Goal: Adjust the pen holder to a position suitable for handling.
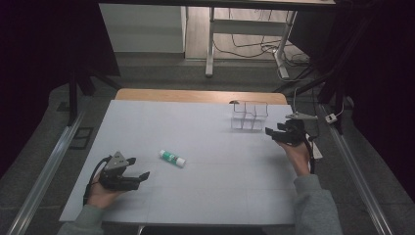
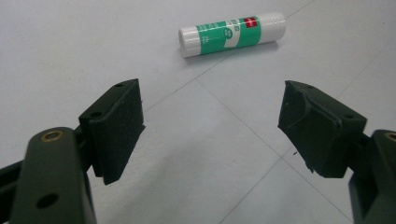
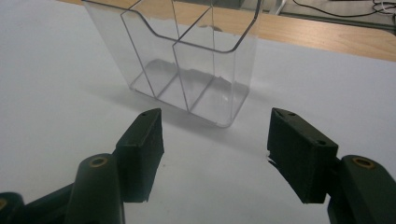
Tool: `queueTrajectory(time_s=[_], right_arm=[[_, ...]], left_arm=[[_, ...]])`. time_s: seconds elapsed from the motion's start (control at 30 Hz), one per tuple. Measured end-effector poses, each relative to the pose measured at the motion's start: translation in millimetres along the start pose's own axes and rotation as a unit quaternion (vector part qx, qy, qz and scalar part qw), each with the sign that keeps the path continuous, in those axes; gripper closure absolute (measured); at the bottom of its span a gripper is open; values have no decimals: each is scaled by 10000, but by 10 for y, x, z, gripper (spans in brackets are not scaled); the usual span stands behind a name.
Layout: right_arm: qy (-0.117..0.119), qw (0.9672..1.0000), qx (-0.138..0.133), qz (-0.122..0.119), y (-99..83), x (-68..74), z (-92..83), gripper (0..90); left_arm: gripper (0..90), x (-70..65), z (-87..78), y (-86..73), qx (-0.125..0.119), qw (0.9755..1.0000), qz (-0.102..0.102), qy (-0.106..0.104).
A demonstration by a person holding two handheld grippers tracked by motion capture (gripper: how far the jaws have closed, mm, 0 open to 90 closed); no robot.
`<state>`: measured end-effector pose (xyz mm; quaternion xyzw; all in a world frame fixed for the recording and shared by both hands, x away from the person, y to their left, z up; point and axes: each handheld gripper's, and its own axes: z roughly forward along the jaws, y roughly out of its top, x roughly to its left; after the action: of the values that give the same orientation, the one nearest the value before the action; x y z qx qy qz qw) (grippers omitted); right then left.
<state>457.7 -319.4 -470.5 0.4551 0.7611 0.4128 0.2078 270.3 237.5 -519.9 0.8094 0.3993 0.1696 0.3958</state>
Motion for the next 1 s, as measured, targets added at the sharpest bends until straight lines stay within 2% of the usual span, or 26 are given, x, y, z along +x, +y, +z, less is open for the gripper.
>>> queueTrajectory(time_s=[0.2, 0.4, 0.53, 0.67, 0.83, 0.9, 1.0], right_arm=[[-38, 10000, 44, 10, 57, -14, 46, 383], [-53, 9999, 107, 45, 72, -41, 83, 449], [-202, 9996, 192, 50, 80, -69, 94, 548], [-373, 9990, 236, 34, 80, -111, 110, 691], [-413, 9987, 300, 68, 58, -171, 159, 844], [-345, 9987, 348, 133, 58, -194, 185, 883], [-347, 9987, 339, 159, 75, -211, 216, 889]], left_arm=[[222, -1, 9, -1, 9, 10000, 0, -12], [223, -2, 10, -2, 18, 10000, 6, -17], [223, -1, 14, -3, 33, 10000, 13, -14], [236, 2, 12, -3, 24, 10000, 16, -39], [239, 4, 10, -3, 31, 10000, 24, -25], [237, 7, 10, -4, 38, 10000, 28, -20], [237, 12, 17, -7, 58, 10000, 39, -22]])
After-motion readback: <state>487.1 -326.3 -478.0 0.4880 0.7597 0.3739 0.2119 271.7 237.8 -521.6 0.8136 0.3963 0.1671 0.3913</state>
